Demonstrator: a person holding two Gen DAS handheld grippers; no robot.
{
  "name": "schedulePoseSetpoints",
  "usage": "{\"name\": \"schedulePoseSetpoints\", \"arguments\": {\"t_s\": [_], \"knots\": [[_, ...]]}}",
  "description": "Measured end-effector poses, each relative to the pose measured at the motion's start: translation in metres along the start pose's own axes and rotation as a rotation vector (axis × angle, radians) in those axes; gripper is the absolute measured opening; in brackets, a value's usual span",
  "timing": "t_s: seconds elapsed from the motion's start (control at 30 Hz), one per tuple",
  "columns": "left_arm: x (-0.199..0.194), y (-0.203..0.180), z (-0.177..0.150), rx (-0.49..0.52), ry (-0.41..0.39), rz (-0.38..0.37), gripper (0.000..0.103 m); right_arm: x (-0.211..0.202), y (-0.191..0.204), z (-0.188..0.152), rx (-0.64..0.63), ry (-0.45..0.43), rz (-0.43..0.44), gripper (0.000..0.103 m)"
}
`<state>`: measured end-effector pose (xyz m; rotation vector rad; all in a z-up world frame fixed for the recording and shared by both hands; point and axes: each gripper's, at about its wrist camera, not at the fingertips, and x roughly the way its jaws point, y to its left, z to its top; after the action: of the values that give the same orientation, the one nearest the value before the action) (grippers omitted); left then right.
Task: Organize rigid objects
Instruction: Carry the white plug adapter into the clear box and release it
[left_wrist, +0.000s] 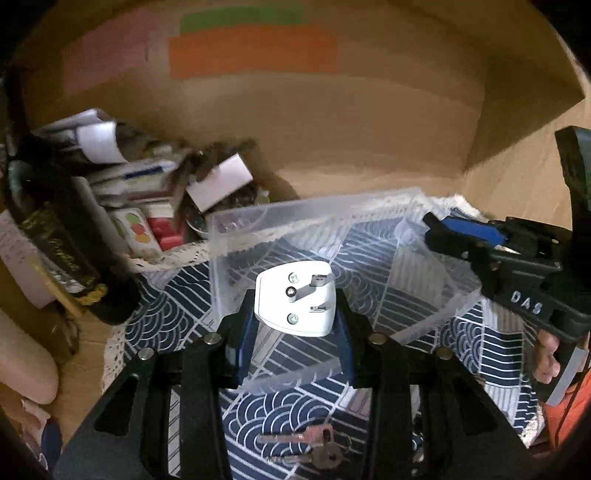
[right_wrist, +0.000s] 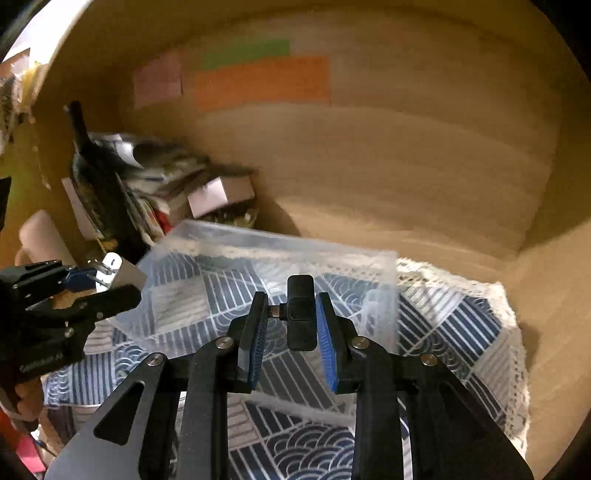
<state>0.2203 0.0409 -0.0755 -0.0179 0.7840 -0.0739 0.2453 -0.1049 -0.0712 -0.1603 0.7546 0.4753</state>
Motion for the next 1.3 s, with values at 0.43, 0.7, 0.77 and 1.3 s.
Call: {"name": "schedulePoseSetpoints", "arguments": {"t_s": [0.43, 0.7, 0.77, 1.3], "knots": [[0.052, -0.008, 0.006, 0.03, 0.096, -0.024, 0.038, 0.051, -0.009, -0.007, -0.031, 0.144, 0.011, 0.024], [0.038, -0.013, 0.006, 0.044, 0.067, -0.032, 0.046, 0.051, -0.009, -0.007, -0.024, 0.141, -0.004, 0.029], [0.027, -0.013, 0.007, 0.049, 0.045, -0.023, 0.053, 0.043, -0.008, -0.007, -0.024, 0.12, -0.003, 0.034], [-0.074, 0.002, -0.021, 0.058, -0.133, 0.028, 0.1, -0.067, 0.01, -0.025, -0.035, -0.08, -0.006, 0.062]]}}
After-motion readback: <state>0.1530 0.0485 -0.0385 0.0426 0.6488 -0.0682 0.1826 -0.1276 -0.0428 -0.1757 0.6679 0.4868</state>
